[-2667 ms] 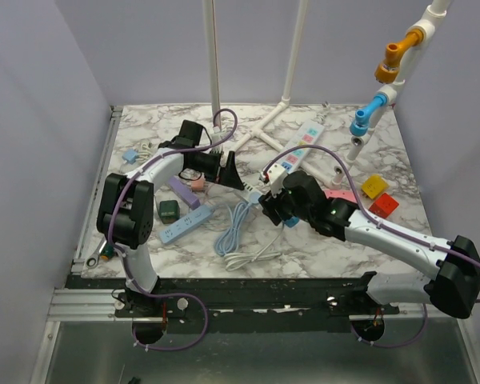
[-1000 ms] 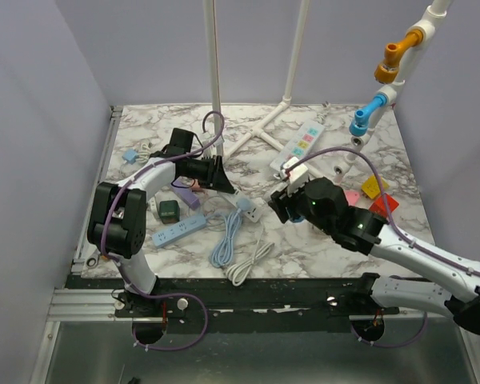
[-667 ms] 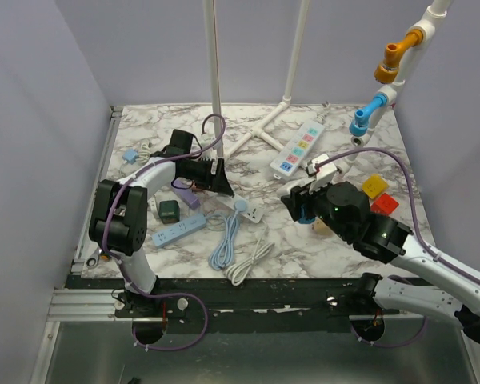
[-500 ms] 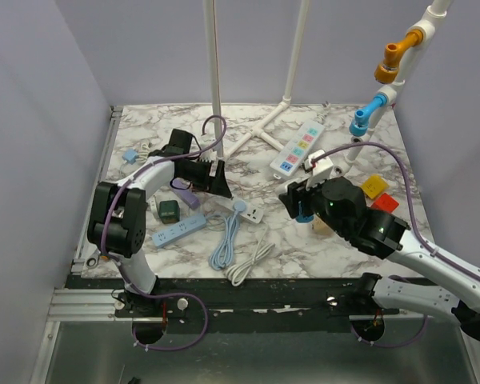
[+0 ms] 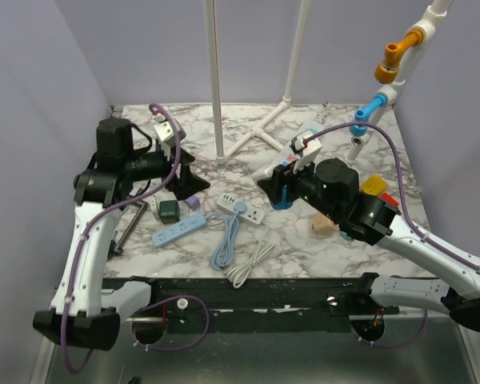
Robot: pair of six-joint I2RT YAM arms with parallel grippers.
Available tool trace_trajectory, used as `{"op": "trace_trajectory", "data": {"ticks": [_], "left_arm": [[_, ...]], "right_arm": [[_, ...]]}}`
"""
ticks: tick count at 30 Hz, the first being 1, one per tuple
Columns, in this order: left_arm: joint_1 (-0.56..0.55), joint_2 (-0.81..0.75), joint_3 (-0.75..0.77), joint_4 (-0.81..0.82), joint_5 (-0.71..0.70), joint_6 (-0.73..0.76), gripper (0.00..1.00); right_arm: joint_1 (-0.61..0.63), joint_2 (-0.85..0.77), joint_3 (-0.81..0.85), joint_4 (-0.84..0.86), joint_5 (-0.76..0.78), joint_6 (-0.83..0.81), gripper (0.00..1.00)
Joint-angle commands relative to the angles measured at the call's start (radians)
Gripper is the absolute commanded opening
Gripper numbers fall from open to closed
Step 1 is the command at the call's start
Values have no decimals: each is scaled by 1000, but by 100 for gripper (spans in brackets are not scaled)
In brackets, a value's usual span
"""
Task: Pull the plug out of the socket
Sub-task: Place the socket at the center of the board, then remove the plug from the socket.
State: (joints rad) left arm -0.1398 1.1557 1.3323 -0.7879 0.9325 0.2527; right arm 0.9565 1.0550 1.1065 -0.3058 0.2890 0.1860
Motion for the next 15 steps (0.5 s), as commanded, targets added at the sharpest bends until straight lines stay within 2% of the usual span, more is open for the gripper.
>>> {"op": "trace_trajectory", "data": {"ticks": [1,4,8,11,15], "left_arm": [[14,-226,-2,4,180,-79,99],[-9,-332,-106,90,251,-160,99],[-70,-386,-282,359,317,-383,99],[-99,-403,-410,599,297,-561,99],[-145,-374,-477,816,256,-706,98]], "right_arm": [[7,6,64,170,-138,46,1],[7,7,61,266,-233,89,1],[7,-10,-2,464,-336,171,1],[8,-21,-78,650,-409,232,1],[8,11,-133,815,-472,271,1]]}}
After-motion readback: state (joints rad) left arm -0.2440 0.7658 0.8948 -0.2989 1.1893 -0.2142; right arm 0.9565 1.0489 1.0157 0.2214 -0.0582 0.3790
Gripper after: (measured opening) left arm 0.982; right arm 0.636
